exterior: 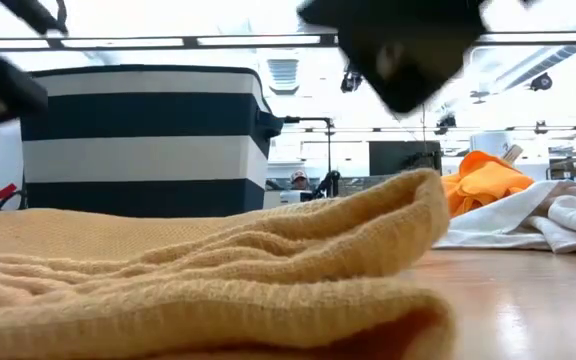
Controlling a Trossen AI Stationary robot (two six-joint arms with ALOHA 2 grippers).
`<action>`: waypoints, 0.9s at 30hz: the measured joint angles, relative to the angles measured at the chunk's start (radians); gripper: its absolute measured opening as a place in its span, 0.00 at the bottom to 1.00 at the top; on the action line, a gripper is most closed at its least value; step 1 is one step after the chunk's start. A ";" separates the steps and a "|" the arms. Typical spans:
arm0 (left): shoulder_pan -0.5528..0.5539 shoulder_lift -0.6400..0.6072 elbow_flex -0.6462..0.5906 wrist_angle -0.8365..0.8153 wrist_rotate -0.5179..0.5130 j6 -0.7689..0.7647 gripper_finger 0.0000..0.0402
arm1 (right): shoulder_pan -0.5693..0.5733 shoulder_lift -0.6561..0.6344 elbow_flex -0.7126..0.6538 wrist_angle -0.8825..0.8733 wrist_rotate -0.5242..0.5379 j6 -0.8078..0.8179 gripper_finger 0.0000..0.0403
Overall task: Fold towel
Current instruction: Fold the yellow kitchen towel
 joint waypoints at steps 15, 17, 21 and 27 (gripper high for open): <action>-0.075 0.026 -0.099 0.408 -0.423 0.012 0.31 | -0.007 -0.028 -0.020 -0.379 0.346 0.060 0.45; -0.075 0.075 -0.098 0.424 -0.423 0.011 0.30 | -0.007 0.007 -0.018 -0.356 0.344 0.059 0.44; -0.076 0.171 -0.096 0.394 -0.403 0.005 0.30 | -0.007 0.077 0.002 -0.286 0.310 0.053 0.43; -0.058 0.184 -0.091 0.115 -0.450 -0.027 0.30 | -0.007 0.102 0.043 -0.281 0.241 0.052 0.45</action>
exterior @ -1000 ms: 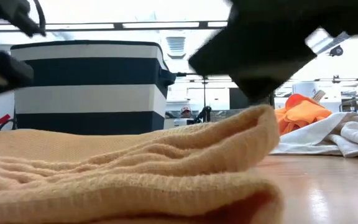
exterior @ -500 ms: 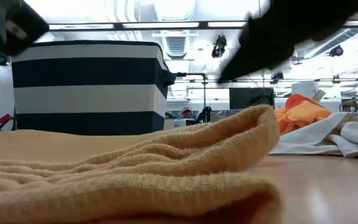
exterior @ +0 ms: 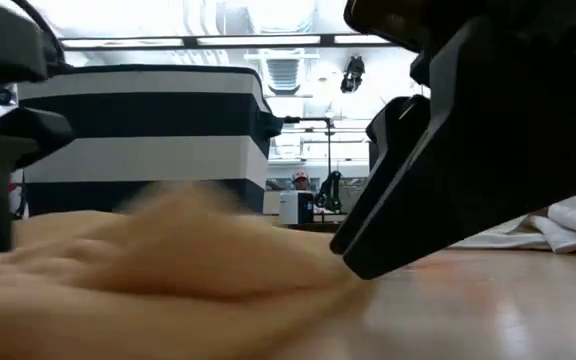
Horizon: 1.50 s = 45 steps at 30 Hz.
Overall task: Fold towel
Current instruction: Fold the yellow kitchen towel
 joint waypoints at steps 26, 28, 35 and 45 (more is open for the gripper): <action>0.084 -0.025 -0.127 0.480 -0.105 0.042 0.26 | -0.174 0.104 0.019 0.136 0.106 -0.021 0.41; 0.079 0.016 -0.127 0.479 -0.048 0.003 0.25 | -0.177 0.105 0.020 0.118 0.118 -0.013 0.41; 0.013 -0.027 -0.059 0.258 0.023 -0.108 0.22 | -0.210 0.064 0.018 -0.023 0.163 -0.033 0.42; -0.127 -0.243 -0.018 0.031 -0.202 -0.254 0.19 | -0.242 -0.074 -0.040 -0.199 0.234 -0.162 0.42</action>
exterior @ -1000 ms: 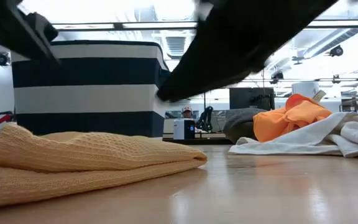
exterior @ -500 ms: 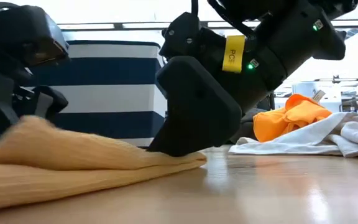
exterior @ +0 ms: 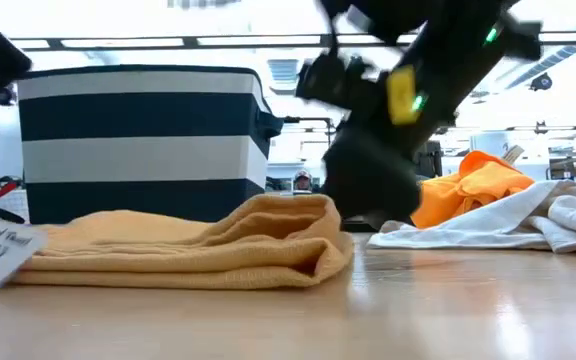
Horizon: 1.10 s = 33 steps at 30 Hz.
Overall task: Fold towel
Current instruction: Fold the yellow kitchen towel
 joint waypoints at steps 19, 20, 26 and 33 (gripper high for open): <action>0.059 0.285 -0.147 0.392 0.040 -0.110 0.19 | 0.100 0.133 -0.010 0.463 -0.208 -0.005 0.37; 0.060 0.285 -0.148 0.390 0.039 -0.107 0.19 | 0.103 0.138 0.000 0.460 -0.232 -0.006 0.37; 0.074 0.270 -0.150 0.373 0.035 -0.076 0.19 | 0.115 0.070 0.021 0.459 -0.277 -0.101 0.37; 0.090 0.271 -0.156 0.362 -0.004 -0.038 0.19 | 0.044 0.077 0.043 0.553 -0.091 -0.193 0.36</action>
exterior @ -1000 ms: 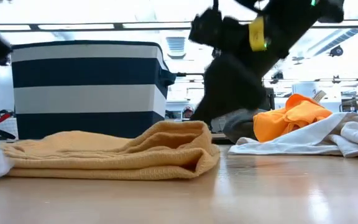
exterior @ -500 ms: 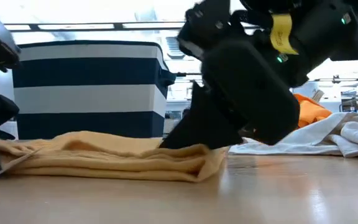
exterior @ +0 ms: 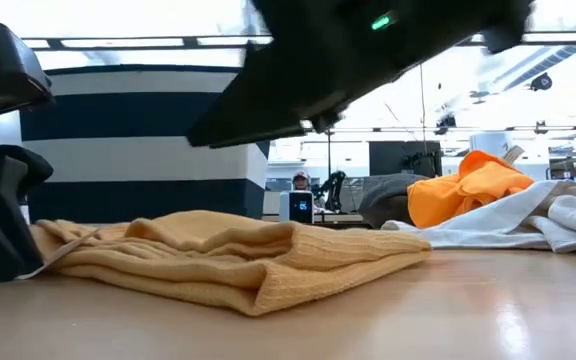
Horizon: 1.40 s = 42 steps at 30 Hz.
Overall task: Fold towel
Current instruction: Fold the yellow kitchen towel
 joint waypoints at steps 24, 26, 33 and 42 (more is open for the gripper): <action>0.036 0.001 -0.042 0.023 -0.033 0.000 0.19 | -0.083 0.241 0.458 -0.348 -0.061 0.037 0.37; 0.036 0.001 -0.042 0.023 -0.034 -0.001 0.19 | -0.083 0.221 0.450 -0.394 -0.056 0.046 0.36; 0.036 0.001 -0.043 0.023 -0.041 0.005 0.19 | -0.083 0.235 0.406 -0.452 -0.041 0.152 0.32; 0.042 -0.001 -0.043 0.022 -0.039 0.014 0.19 | -0.083 0.288 0.443 -0.282 -0.130 0.101 0.31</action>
